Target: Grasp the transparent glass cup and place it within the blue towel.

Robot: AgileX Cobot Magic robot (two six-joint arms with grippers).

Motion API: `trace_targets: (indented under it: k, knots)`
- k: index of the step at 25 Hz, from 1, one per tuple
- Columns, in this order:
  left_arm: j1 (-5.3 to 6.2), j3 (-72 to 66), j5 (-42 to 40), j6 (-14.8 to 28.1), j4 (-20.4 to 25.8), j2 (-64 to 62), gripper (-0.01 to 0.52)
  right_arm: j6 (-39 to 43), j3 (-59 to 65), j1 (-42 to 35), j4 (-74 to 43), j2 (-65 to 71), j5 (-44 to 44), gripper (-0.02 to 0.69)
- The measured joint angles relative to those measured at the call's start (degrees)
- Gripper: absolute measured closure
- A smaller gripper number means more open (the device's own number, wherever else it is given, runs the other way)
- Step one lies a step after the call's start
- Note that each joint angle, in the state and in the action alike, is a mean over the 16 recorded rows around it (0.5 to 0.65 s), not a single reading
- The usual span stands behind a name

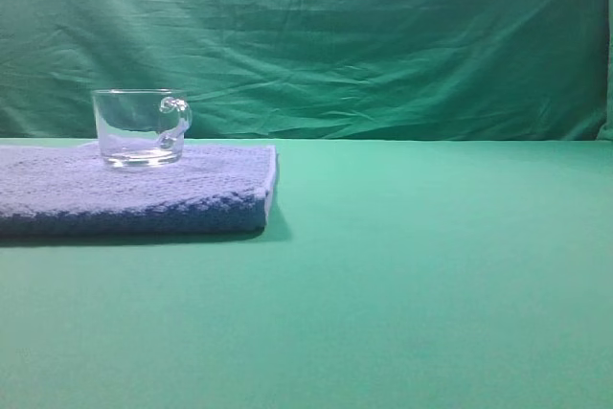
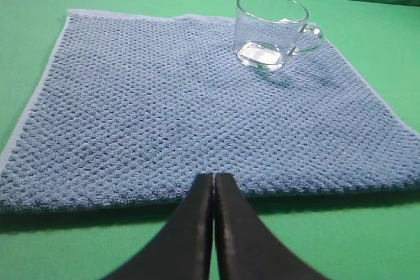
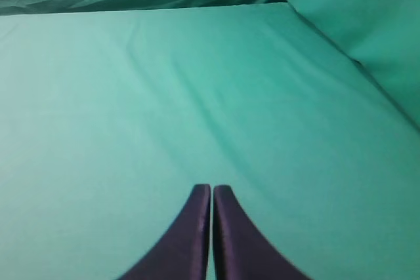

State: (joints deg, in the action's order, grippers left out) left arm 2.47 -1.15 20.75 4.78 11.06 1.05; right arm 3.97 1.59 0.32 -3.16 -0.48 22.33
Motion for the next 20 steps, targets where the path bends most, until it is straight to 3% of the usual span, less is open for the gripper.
trace_targets:
  k: [20]
  knots:
    - [0.00, 0.00, 0.00, 0.00, 0.00, 0.00, 0.514, 0.00, 0.00, 0.00, 0.06, 0.00, 0.01, 0.665]
